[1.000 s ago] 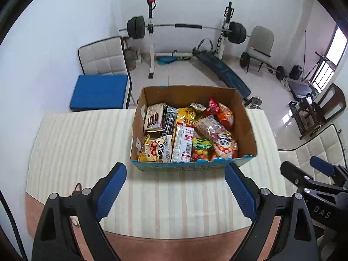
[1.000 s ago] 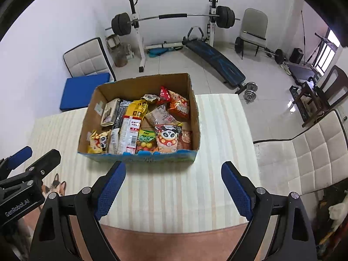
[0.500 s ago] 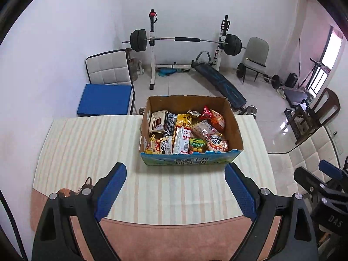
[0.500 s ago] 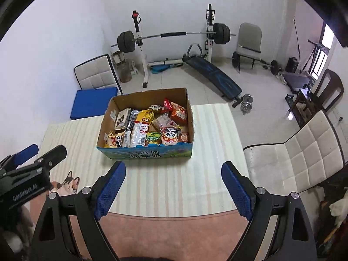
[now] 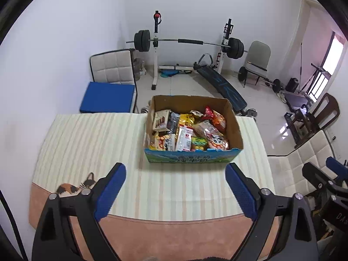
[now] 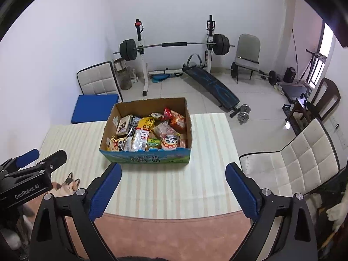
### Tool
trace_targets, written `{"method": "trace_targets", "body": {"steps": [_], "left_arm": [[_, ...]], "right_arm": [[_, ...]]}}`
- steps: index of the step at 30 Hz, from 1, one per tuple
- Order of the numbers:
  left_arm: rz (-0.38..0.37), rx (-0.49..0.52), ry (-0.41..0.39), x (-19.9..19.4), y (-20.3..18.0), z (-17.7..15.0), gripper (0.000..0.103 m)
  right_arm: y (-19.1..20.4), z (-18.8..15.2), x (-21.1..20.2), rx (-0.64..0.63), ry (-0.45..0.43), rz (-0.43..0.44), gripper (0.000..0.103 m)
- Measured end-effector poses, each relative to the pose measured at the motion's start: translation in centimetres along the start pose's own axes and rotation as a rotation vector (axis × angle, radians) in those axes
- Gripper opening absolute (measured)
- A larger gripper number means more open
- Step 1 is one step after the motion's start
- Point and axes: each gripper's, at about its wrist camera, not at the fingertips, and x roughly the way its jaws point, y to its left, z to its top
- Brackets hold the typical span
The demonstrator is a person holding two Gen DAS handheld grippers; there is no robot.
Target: Organize snacks
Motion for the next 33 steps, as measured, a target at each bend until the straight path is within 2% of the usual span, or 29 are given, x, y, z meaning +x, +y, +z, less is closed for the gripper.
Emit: {"method": "trace_targets", "body": {"steps": [7, 23, 33], "left_arm": [[0.032, 0.020, -0.082, 0.5, 0.2, 0.7, 0.102], [0.069, 0.005, -0.088, 4.4, 0.4, 2.6, 0.102], [0.066, 0.013, -0.074, 5.2, 0.2, 2.6, 0.102]], "right_arm": [[0.2, 1.3, 1.9, 0.009, -0.030, -0.020, 0.100], [-0.2, 3.5, 7.2, 0.010, -0.012, -0.039, 0.101], [-0.2, 4.4, 8.0, -0.006, -0.030, -0.049, 0.101]]}}
